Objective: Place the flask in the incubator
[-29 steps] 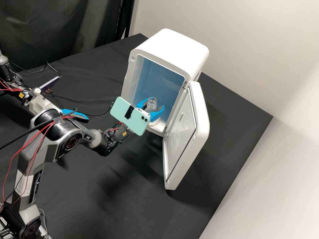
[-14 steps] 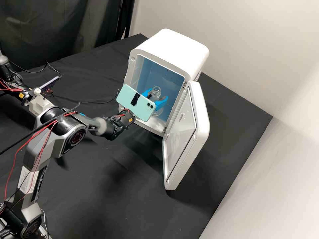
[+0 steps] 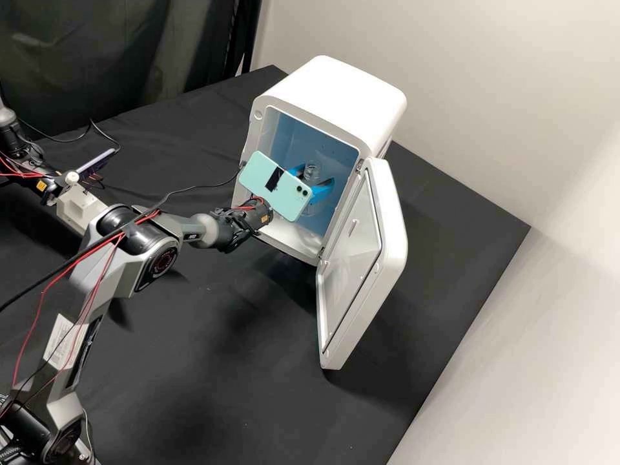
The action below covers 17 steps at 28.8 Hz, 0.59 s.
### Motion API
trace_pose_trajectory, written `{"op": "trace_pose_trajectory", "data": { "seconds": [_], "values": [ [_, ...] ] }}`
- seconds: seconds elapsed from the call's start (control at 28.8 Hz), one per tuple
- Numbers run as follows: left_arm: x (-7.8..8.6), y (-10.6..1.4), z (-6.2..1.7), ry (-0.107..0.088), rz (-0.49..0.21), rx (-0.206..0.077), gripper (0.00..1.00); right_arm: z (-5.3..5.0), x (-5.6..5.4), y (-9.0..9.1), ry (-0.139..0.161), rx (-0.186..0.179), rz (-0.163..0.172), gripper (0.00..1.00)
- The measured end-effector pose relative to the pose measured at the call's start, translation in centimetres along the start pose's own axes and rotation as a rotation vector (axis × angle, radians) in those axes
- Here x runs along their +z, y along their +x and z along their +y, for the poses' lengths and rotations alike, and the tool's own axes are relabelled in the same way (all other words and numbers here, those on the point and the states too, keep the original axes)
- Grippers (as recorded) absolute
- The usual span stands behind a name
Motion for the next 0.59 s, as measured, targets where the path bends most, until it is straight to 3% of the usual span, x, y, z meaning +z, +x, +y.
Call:
{"op": "trace_pose_trajectory", "data": {
  "seconds": [0.31, 0.59],
  "values": [
    [0.0, 0.0, -0.02, 0.006, -0.009, -0.003, 1.0, -0.1, -0.9, 2.3, -0.059, -0.003, 0.012, 0.0],
    [0.0, 0.0, -0.01, 0.007, -0.009, -0.003, 1.0, 0.5, -1.6, 3.7, -0.044, -0.006, -0.017, 0.0]
  ]
}}
